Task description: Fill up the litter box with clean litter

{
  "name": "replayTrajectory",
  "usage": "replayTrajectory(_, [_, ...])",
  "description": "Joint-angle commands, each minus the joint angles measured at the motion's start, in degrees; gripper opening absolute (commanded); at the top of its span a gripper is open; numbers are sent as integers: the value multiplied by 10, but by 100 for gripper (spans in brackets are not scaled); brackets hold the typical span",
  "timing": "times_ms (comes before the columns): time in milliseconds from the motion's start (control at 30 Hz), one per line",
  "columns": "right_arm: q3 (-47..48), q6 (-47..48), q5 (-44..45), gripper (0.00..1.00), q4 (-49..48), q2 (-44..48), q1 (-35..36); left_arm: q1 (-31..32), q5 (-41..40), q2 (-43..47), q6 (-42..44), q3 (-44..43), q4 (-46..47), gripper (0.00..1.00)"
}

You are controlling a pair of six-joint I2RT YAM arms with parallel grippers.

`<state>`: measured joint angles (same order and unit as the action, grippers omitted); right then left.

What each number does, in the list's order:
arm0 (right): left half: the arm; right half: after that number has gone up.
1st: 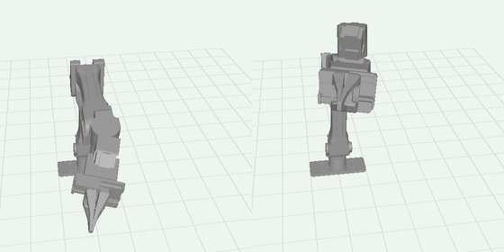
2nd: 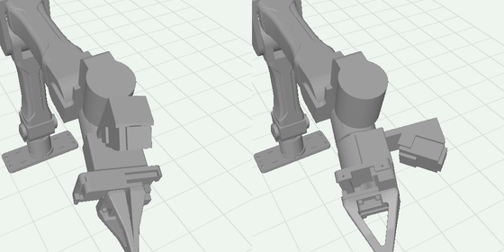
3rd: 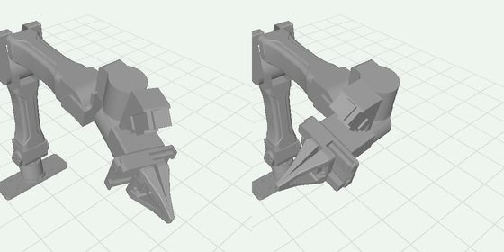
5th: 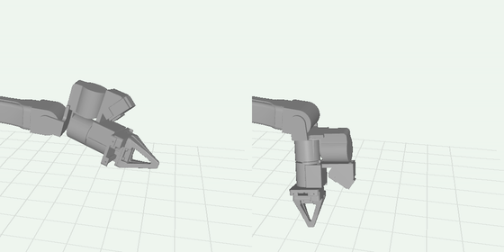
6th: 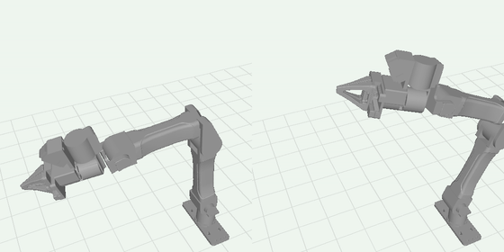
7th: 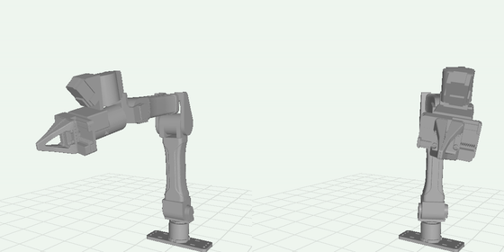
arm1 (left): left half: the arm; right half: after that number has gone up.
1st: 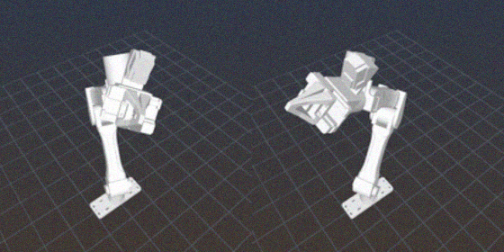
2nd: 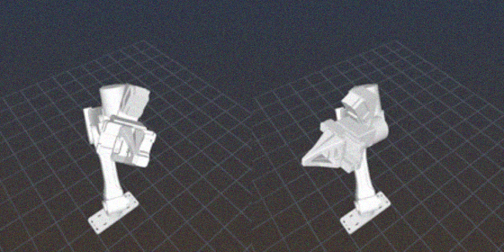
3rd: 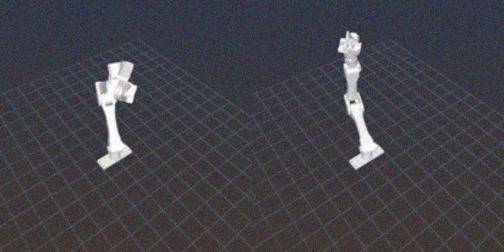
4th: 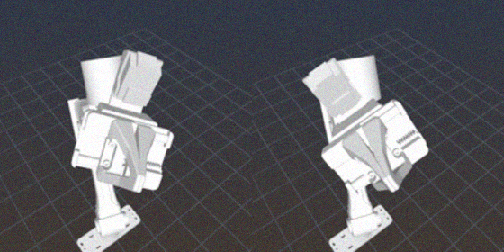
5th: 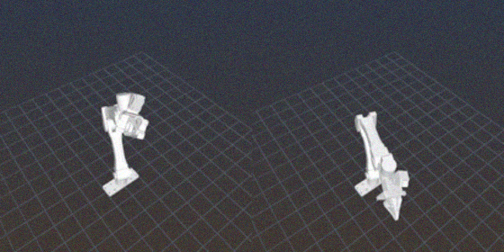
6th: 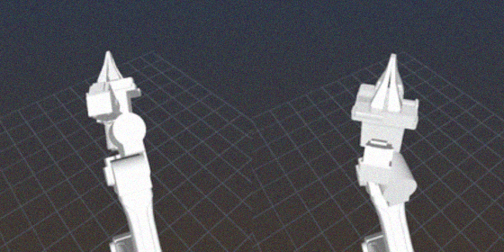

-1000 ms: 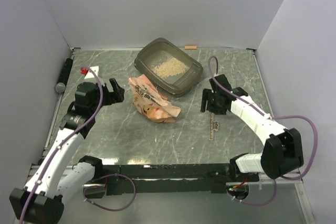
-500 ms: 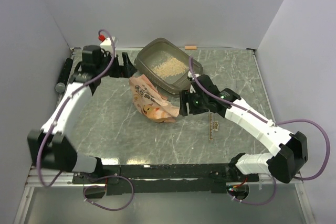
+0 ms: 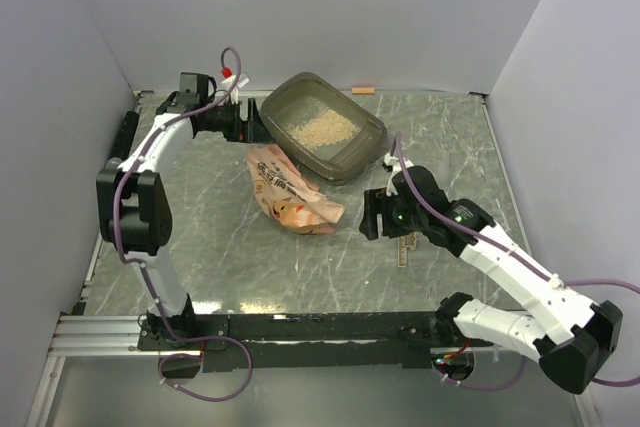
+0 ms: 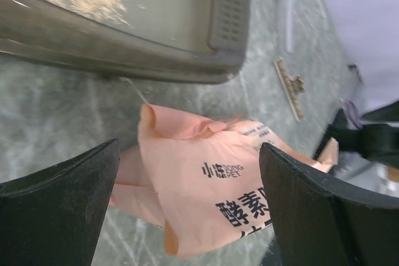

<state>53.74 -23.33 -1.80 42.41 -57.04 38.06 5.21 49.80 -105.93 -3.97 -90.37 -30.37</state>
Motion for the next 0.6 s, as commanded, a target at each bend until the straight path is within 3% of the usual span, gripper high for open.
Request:
replayTrajectory(0, [-8, -1, 16, 77, 14, 43, 0, 1, 99, -33, 34, -40, -62, 97])
replayTrajectory(167, [-14, 1, 26, 78, 17, 62, -2, 1, 72, -45, 63, -37, -67, 97])
replayTrajectory(567, [-40, -7, 8, 78, 9, 74, -1, 55, 110, -112, 132, -58, -132, 97])
